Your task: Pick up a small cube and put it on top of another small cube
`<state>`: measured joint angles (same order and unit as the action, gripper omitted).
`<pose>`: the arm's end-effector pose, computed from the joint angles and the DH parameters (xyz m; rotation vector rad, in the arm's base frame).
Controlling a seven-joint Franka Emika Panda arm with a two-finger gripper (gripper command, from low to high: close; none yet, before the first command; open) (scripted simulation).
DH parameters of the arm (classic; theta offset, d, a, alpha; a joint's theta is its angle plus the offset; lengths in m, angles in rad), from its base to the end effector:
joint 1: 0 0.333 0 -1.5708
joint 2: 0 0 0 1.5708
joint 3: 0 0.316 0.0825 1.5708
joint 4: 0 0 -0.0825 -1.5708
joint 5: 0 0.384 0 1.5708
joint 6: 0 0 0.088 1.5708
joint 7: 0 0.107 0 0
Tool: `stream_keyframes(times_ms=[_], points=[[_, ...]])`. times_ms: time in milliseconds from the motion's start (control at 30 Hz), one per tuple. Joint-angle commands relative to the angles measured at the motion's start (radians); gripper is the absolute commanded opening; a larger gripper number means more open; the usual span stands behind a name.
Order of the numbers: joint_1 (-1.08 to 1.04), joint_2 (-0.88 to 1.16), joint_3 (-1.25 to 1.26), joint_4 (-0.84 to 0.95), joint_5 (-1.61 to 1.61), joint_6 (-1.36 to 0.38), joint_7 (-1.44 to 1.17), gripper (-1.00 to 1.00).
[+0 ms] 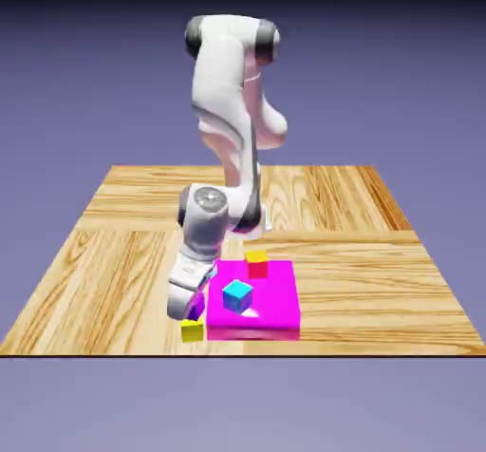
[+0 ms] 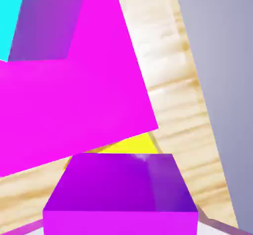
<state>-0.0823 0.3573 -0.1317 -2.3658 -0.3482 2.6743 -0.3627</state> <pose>0.4908 -0.0994 0.1721 2.8836 0.6927 -0.1561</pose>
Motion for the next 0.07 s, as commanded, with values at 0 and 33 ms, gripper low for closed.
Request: stream_keyframes(times_ms=[0,33], points=[[0.002,-0.036,0.004,-0.002,0.009,-0.035,-0.008,1.00],[0.005,-0.072,0.009,-0.003,0.018,-0.070,-0.016,1.00]])
